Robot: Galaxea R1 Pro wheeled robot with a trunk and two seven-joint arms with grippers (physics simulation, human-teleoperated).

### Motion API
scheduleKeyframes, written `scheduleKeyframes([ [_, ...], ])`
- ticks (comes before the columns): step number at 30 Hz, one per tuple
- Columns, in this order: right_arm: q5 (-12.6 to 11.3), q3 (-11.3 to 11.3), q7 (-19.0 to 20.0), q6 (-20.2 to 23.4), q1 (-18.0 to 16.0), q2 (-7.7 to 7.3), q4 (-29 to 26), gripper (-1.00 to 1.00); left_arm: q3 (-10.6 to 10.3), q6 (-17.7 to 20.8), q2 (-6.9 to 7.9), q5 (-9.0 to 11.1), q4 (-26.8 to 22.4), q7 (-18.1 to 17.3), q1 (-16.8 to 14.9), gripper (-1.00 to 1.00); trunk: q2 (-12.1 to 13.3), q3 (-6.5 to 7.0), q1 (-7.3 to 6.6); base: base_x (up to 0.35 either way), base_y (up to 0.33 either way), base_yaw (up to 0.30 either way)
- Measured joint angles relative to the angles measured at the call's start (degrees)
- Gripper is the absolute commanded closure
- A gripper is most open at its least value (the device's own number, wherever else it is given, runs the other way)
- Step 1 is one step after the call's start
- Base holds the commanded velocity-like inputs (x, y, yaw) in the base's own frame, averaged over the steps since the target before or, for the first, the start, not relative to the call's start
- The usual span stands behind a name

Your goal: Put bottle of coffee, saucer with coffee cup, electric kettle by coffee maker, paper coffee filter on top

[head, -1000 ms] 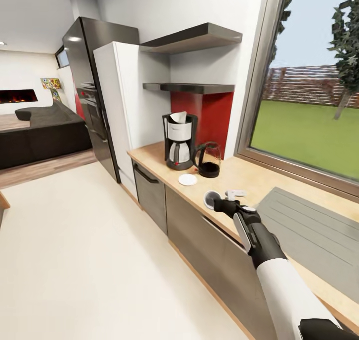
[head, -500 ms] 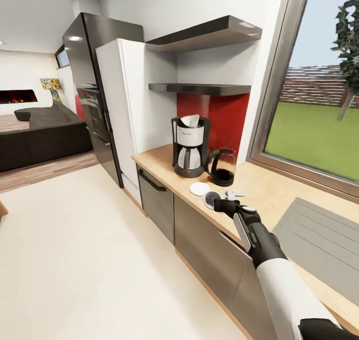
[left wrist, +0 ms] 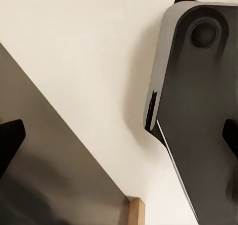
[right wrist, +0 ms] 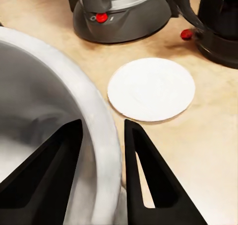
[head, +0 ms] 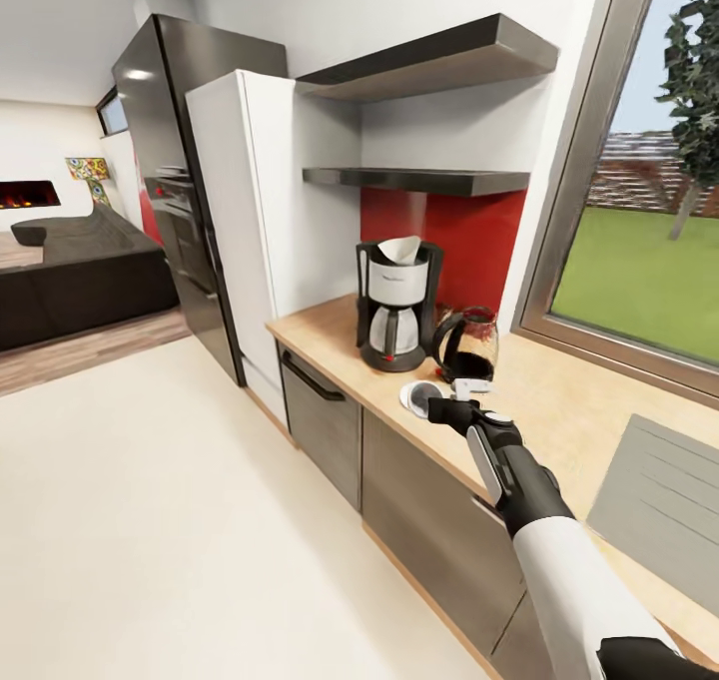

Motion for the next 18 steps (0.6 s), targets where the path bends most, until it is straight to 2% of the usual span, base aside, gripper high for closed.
scheduleKeyframes([
  [10, 0.0, 0.0, 0.0, 0.0, 0.0, 0.0, 0.0, 1.0, 0.0, 0.0, -0.07, 0.0, 0.0, 0.0, 0.0, -1.0, 0.0, 0.0, 0.0, 0.283, 0.232, -0.013],
  [18, 0.0, 0.0, 0.0, 0.0, 0.0, -0.01, 0.0, 1.0, -0.1, 0.0, -0.09, 0.0, 0.0, 0.0, 0.0, -1.0, 0.0, 0.0, 0.0, 0.283, 0.23, -0.227],
])
